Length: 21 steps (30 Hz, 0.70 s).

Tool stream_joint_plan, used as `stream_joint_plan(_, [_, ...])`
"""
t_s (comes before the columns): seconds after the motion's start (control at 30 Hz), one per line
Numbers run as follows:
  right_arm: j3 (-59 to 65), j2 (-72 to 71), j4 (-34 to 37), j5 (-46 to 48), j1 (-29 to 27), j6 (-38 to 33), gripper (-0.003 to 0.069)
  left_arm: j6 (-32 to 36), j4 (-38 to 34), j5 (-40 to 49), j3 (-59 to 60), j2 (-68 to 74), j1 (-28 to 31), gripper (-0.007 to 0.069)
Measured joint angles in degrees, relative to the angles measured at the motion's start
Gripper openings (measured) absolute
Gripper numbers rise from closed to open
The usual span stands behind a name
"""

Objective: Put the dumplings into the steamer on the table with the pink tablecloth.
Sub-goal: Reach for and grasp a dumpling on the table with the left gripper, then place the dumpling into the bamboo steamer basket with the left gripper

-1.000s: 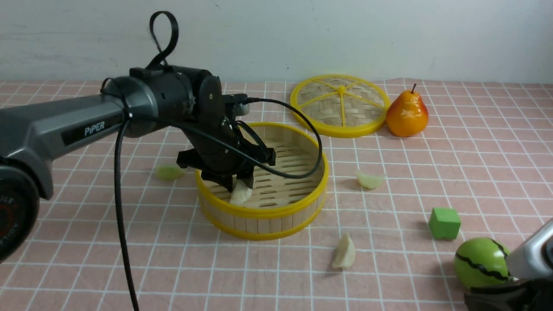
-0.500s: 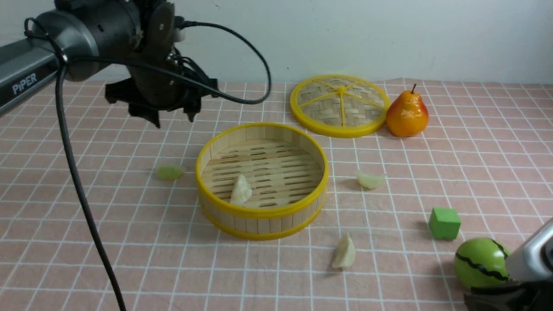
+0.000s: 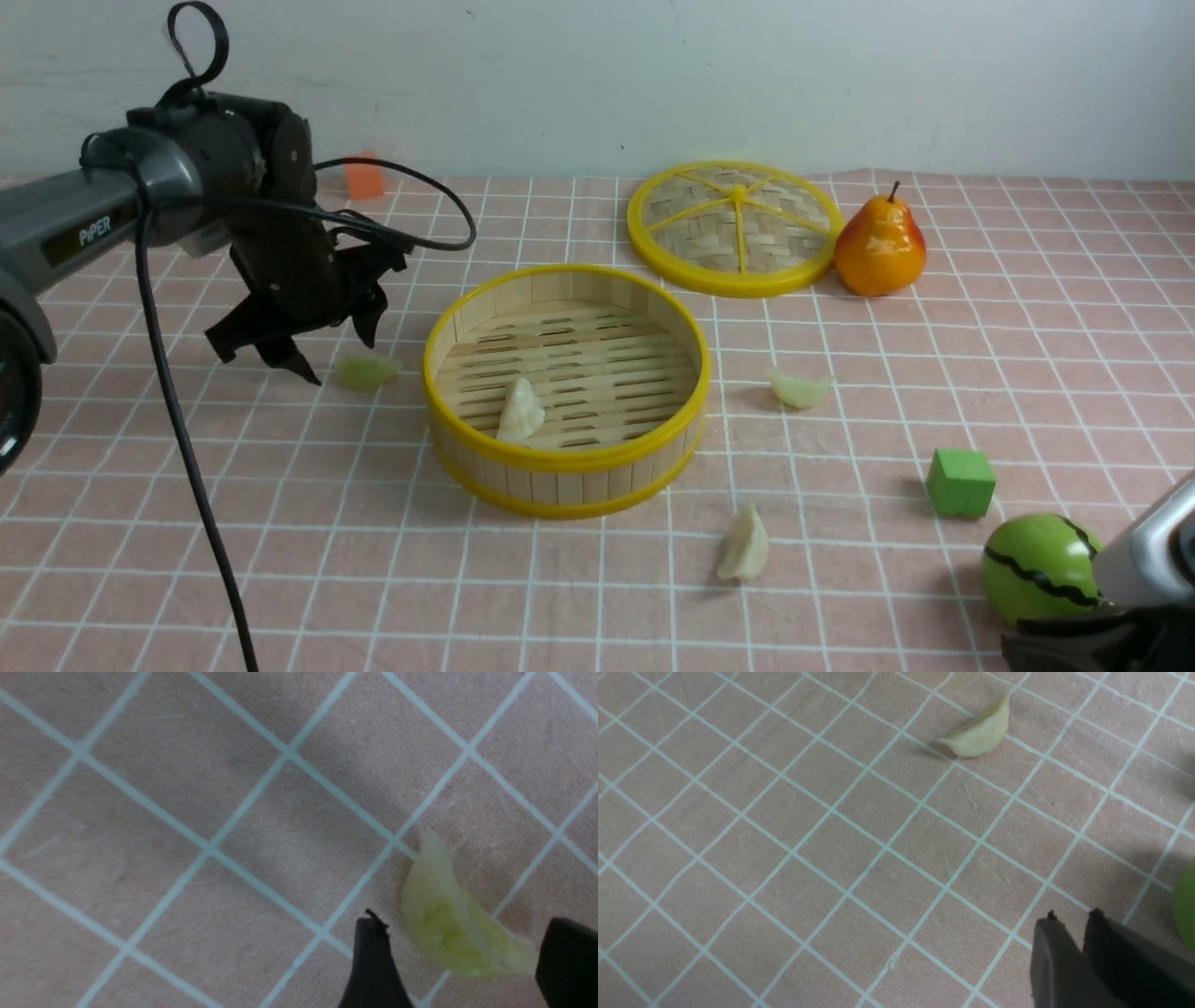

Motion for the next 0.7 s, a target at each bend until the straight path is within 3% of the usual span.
stream_joint_plan(0.2, [0.0,0.0,0.39,0.0,0.0,-0.02,0.0105,2.43,-1.02,-1.97,0.0,2.62,0.0,0.0415])
stream_joint_plan(0.37, [0.0,0.0,1.0,0.0,0.0,-0.02,0.0108,6.35,-1.13,-2.01,0.0,2.74,0.0,0.02])
stream_joint_plan(0.4, [0.0,0.0,1.07,0.0,0.0,-0.02,0.0109,7.34,-1.07,-1.95,0.0,2.74,0.0,0.0185])
stream_joint_plan(0.57, [0.0,0.0,1.25,0.0,0.0,-0.02,0.0111,13.06,-2.09,0.86,-1.43,2.59,-0.12,0.0196])
stream_joint_plan(0.7, [0.0,0.0,1.25,-0.17,0.0,-0.1,0.0114,24.64,-4.57,6.52,-7.04,-0.94,-3.11,0.0196])
